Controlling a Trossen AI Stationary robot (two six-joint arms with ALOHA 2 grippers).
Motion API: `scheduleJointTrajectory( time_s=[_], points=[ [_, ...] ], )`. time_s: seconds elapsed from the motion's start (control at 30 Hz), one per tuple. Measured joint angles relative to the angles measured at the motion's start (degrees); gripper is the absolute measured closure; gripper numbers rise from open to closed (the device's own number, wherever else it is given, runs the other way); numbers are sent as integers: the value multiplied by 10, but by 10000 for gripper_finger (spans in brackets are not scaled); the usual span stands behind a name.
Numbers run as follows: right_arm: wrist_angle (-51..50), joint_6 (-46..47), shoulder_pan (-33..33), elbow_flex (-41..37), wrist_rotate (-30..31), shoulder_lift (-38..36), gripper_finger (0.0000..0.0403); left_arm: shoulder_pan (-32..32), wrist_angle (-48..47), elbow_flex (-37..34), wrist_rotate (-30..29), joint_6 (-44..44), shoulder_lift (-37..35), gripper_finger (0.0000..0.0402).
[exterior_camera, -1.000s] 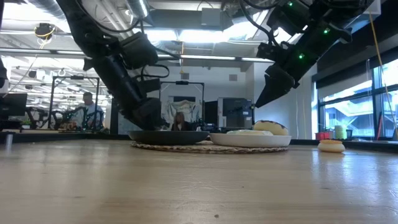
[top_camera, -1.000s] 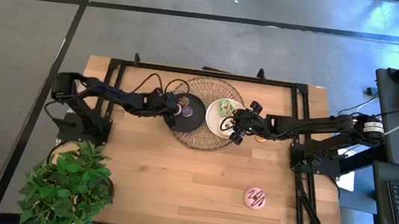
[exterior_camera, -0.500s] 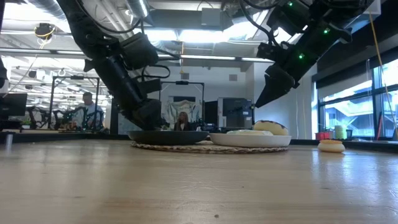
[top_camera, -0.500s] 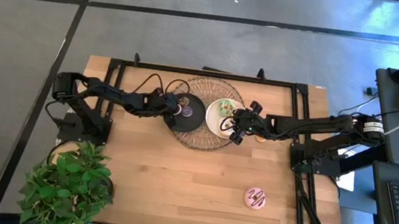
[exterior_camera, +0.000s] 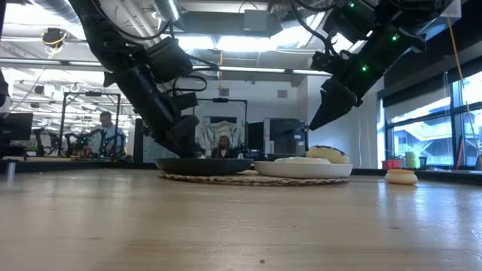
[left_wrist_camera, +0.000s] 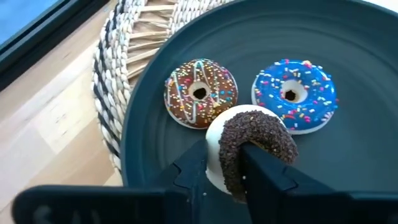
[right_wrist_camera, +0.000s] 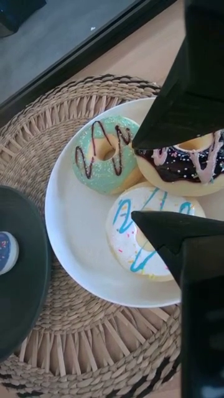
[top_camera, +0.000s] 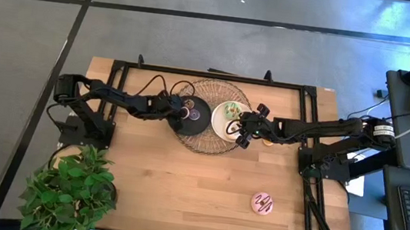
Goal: Pick & Place donuts
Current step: Put the small black donut on the black plate
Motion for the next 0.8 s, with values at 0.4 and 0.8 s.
scheduleJointTrajectory(
  time_s=[0.4, 0.8],
  points=[
    [0, 0, 0, 0, 0, 0, 231, 0, -17, 2, 0, -4, 0, 261],
    [0, 0, 0, 0, 0, 0, 231, 0, -104, 63, 7, -10, 0, 240]
  ],
)
